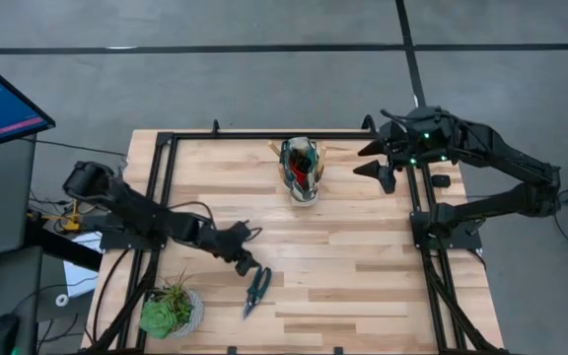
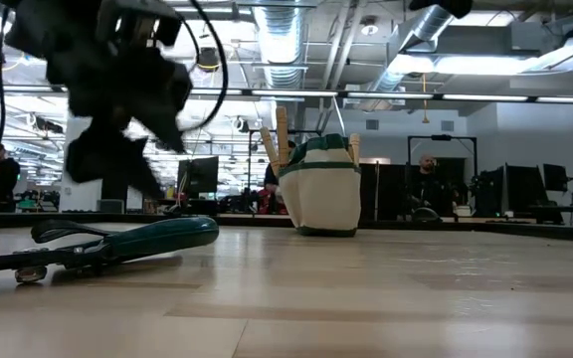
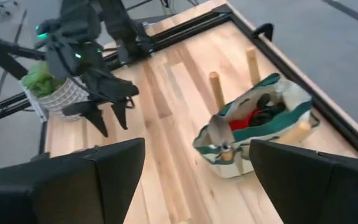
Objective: Pick & Place Garden tools in Gardening bag
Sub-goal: Put the shear scissors into the gardening bag
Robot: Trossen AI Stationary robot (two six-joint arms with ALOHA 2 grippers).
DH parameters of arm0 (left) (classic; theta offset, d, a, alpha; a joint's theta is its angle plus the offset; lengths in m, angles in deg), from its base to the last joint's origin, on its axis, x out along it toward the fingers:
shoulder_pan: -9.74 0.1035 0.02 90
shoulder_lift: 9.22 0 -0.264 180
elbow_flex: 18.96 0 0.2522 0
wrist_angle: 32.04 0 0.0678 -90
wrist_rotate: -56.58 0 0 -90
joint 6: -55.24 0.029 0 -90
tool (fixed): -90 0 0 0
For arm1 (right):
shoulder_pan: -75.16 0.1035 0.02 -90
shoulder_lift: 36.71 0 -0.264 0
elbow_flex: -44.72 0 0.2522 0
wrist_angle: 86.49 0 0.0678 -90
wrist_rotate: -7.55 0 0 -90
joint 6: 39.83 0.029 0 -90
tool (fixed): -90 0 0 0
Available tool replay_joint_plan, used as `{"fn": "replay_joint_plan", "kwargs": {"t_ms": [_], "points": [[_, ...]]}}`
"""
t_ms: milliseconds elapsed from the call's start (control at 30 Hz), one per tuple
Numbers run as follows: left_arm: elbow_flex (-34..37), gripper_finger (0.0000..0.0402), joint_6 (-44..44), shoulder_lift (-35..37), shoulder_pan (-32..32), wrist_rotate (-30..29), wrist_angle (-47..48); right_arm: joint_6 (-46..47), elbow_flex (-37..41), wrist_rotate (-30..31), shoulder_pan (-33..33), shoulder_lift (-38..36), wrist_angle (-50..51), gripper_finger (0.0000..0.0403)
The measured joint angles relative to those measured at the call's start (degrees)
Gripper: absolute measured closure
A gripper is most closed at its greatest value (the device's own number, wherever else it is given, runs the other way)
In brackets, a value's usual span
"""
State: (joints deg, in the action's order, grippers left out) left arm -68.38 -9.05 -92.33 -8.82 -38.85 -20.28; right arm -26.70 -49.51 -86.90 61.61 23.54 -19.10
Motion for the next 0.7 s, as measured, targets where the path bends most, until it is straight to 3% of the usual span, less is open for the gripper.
{"fn": "replay_joint_plan", "kwargs": {"t_ms": [300,533,700], "points": [[-5.1,0.0213,-2.2,-7.5,-1.7,2.0,1.3,0.1,0.0,0.0,4.5,0.0,0.2,0.0122],[-10.8,0.0224,-2.1,-10.2,-1.7,2.0,12.4,0.5,0.0,0.0,5.9,0.0,0.4,0.0122],[-12.9,0.0227,-2.2,-10.4,-1.7,2.0,15.4,0.5,0.0,0.0,6.1,0.0,0.6,0.0122]]}}
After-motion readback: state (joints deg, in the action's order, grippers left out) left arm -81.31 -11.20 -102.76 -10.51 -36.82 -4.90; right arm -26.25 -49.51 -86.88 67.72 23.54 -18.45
